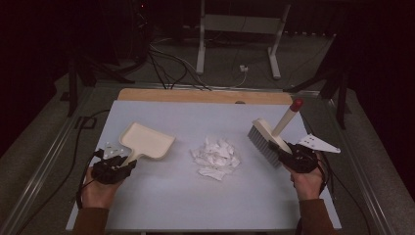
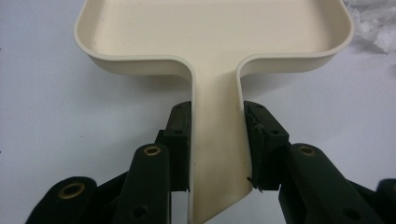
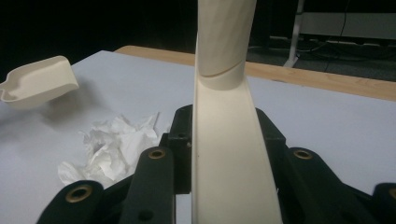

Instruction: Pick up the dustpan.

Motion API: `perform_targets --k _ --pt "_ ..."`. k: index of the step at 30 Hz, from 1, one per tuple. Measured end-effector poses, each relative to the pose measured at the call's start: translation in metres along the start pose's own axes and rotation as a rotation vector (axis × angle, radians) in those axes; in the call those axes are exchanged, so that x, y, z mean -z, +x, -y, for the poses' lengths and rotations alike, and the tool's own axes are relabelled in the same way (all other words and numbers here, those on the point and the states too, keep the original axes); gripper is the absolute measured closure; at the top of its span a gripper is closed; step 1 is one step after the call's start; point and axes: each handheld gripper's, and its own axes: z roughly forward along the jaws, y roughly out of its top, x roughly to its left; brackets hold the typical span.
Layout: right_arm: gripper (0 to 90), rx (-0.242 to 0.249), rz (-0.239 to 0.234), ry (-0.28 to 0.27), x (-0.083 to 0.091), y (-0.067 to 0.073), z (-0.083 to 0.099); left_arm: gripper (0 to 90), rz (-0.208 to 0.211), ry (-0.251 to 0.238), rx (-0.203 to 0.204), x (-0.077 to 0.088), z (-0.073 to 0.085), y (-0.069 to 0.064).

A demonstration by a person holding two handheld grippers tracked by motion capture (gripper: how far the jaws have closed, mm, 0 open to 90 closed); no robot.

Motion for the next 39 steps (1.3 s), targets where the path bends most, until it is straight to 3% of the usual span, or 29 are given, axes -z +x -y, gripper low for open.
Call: perform_targets --k 21,39 --pt "68.0 -0.007 0.005 -0.003 0.0003 -0.0007 -0.0003 66.6 0.133 -0.03 -0.125 0.0067 -0.0028 0.0032" --pt "68.0 -0.009 0.011 -0.003 -0.0004 -0.0001 -0.0006 66.6 0.191 -0.013 -0.213 0.0047 -0.0089 -0.0022"
